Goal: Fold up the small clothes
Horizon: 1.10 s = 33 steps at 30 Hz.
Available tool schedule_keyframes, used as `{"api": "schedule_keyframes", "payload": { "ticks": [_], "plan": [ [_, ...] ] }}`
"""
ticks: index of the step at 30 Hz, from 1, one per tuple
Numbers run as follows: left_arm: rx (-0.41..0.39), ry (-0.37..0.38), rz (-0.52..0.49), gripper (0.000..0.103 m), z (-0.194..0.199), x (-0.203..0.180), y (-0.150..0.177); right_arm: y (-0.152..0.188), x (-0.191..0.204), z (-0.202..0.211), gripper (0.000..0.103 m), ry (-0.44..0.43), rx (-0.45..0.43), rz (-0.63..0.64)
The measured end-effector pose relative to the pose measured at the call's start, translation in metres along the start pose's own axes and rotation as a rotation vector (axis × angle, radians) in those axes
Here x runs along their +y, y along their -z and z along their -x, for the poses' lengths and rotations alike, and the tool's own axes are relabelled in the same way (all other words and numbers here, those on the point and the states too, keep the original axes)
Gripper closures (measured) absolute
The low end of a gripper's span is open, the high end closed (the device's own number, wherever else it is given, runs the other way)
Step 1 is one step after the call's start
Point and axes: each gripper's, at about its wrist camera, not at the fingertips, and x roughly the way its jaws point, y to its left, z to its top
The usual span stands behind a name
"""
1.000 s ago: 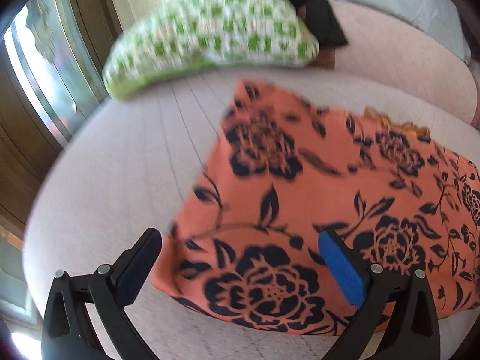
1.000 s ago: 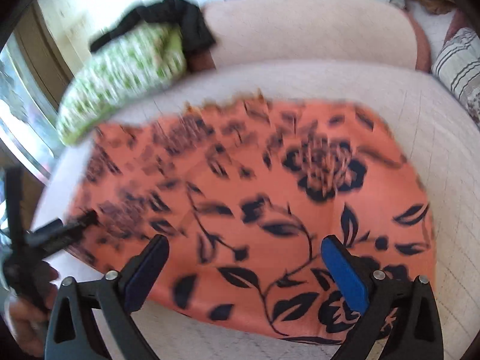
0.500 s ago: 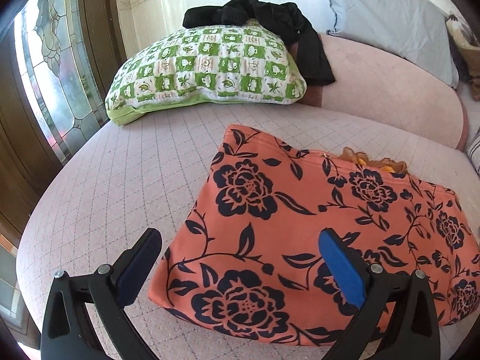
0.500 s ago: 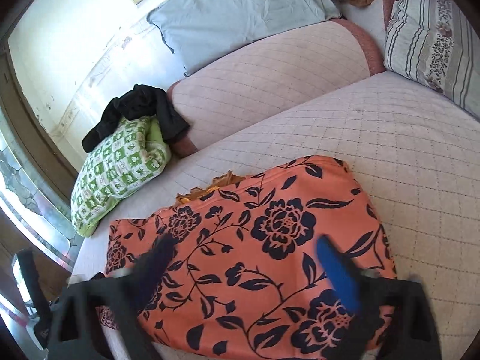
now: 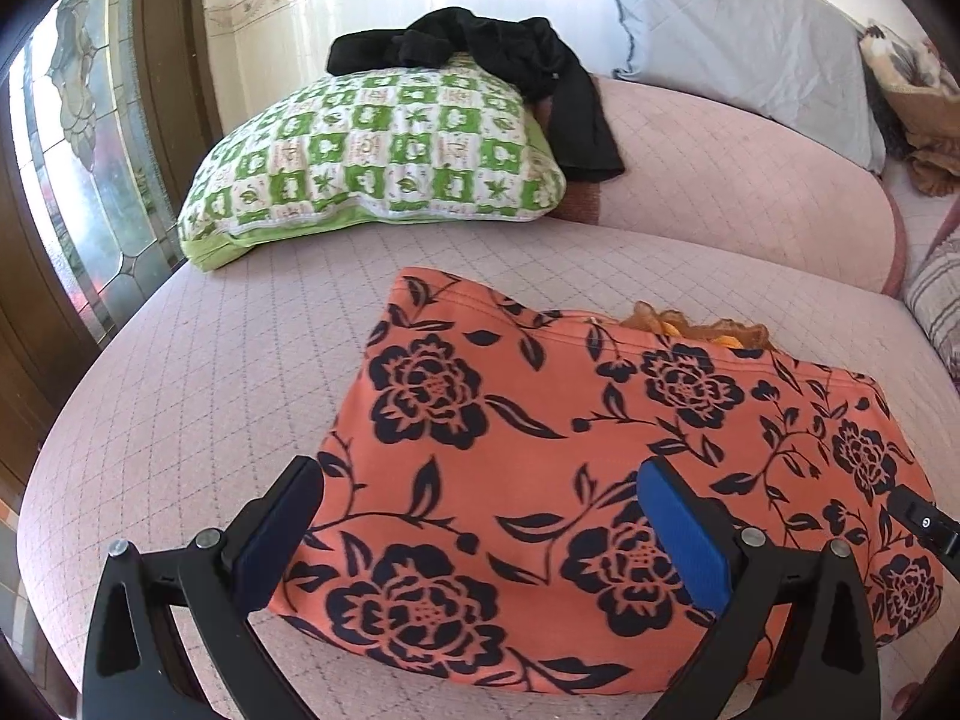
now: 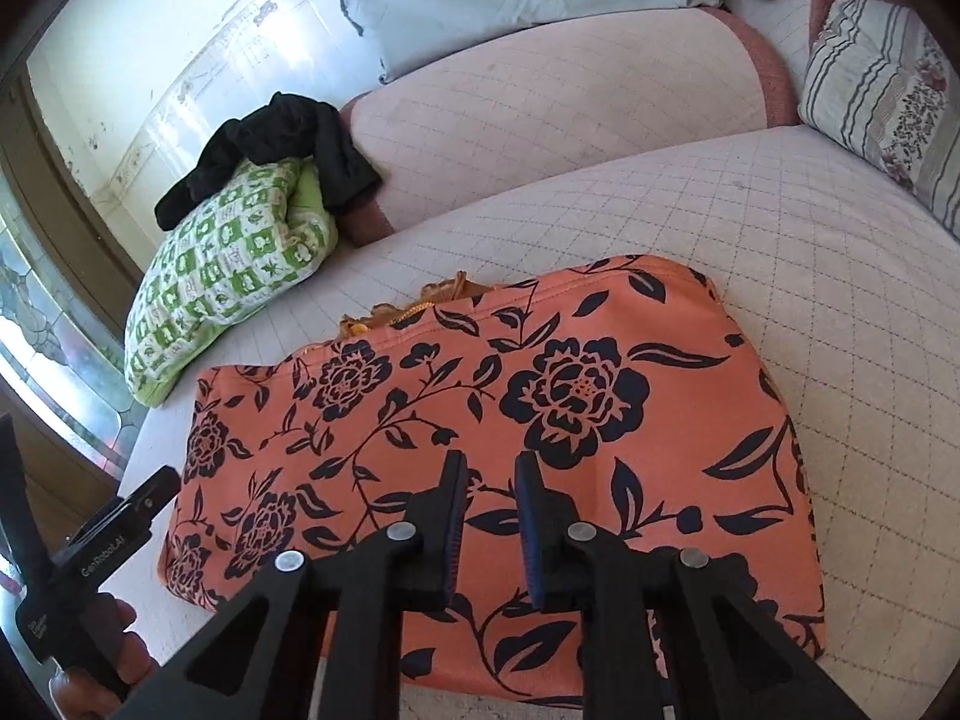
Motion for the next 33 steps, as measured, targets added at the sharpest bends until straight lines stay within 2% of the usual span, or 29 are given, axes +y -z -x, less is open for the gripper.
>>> {"api": "schedule_keyframes", "payload": {
  "ticks": [6, 18, 22, 25, 27, 30, 33],
  "plan": [
    [0.0, 0.007, -0.049, 0.0, -0.001, -0.016, 0.003, 0.001, -0.005, -0.005, 0.085, 0.008, 0.024, -0.002],
    [0.025, 0.012, -0.078, 0.0, -0.01, -0.029, 0.006, 0.007, -0.012, -0.021, 0.085, 0.007, 0.068, -0.017],
    [0.125, 0.045, -0.084, 0.0, -0.032, -0.034, 0.014, 0.009, -0.012, -0.029, 0.086, 0.012, 0.1, -0.017],
    [0.275, 0.054, -0.08, 0.0, -0.063, -0.036, 0.026, 0.011, -0.013, -0.039, 0.085, 0.022, 0.139, -0.01],
    [0.238, 0.037, -0.092, 0.0, -0.06, -0.038, 0.026, 0.009, -0.015, -0.039, 0.085, 0.014, 0.146, -0.014],
    [0.226, 0.032, -0.111, 0.0, -0.054, -0.042, 0.024, 0.001, -0.022, -0.032, 0.084, -0.023, 0.11, -0.06],
    [0.201, 0.032, -0.107, 0.0, -0.049, -0.042, 0.023, -0.012, -0.025, -0.016, 0.084, 0.02, 0.002, -0.039]
  ]
}}
